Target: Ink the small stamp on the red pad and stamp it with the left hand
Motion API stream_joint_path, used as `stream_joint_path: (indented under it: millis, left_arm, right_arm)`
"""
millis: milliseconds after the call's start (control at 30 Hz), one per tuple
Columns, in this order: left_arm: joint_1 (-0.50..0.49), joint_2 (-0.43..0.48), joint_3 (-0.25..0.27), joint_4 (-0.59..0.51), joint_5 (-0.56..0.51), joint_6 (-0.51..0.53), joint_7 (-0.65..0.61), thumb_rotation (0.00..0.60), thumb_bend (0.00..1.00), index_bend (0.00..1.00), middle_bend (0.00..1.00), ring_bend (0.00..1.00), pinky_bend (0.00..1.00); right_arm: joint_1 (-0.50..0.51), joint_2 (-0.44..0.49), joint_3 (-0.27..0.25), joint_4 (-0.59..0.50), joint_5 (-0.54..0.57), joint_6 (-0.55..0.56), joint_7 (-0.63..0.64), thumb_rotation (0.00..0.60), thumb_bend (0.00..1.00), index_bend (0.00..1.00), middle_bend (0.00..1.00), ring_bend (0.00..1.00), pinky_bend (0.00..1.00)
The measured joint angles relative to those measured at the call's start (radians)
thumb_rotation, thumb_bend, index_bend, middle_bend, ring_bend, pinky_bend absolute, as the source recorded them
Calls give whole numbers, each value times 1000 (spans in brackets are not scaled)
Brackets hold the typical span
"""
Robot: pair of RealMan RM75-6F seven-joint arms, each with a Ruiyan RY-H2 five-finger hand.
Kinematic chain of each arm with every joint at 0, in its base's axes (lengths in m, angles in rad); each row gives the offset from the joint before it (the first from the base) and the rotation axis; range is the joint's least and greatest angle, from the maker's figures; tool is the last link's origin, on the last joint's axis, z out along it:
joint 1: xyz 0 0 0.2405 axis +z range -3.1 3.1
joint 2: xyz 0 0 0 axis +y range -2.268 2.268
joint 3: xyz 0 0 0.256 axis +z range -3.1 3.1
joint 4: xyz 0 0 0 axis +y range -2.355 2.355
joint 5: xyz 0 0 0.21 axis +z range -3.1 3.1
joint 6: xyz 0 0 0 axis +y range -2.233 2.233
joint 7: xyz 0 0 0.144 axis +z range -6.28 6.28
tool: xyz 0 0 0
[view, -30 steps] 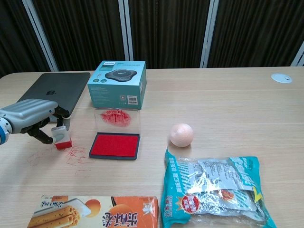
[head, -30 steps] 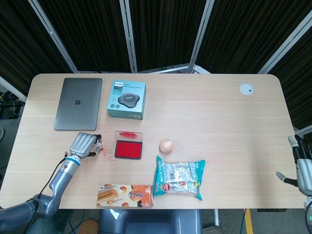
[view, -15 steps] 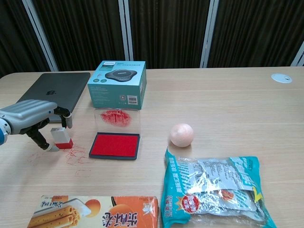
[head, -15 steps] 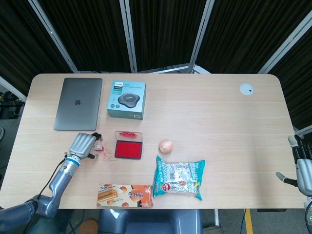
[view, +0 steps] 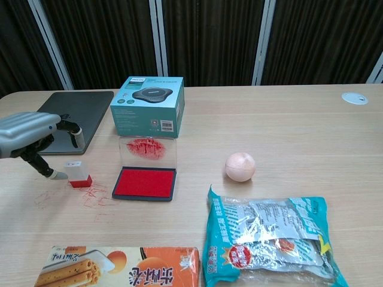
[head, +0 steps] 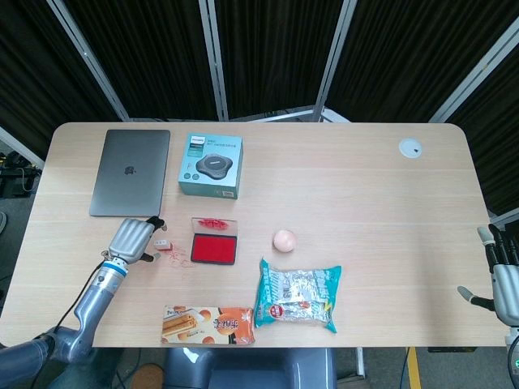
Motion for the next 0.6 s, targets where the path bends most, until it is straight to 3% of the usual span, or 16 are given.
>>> stream_joint_path:
  millis: [100, 200, 233, 300, 433, 600]
  left_arm:
    - [21, 52, -5, -74, 16, 60, 5, 600, 0, 272, 152, 527, 624]
    - [55, 114, -5, -166, 33, 132, 22, 600, 0, 118, 12, 192, 254]
    - [71, 132, -2, -192, 40, 160, 31, 600, 0, 54, 0, 91, 133]
    - [114, 178, 6, -255, 55, 243, 56, 600, 0, 1, 0, 11, 32]
    - [213, 265, 30, -392, 84, 396, 110, 600, 0, 0, 0, 0, 0]
    - [313, 328, 62, -450, 115, 503, 137, 600, 0, 0, 0, 0, 0]
  right_arm:
    - [-3, 6, -3, -9, -11, 8, 10, 600, 0, 0, 0, 0, 0]
    - [-7, 15, -5, -20, -24, 17, 26, 600, 0, 0, 0, 0, 0]
    - [-8, 19, -5, -24, -30, 21, 32, 600, 0, 0, 0, 0, 0]
    - [-10, 27, -7, -31, -42, 30, 43, 600, 0, 0, 0, 0, 0]
    - [-12, 34, -10, -40, -54, 37, 52, 600, 0, 0, 0, 0, 0]
    - [-15, 40, -13, -54, -78, 53, 54, 600, 0, 0, 0, 0, 0]
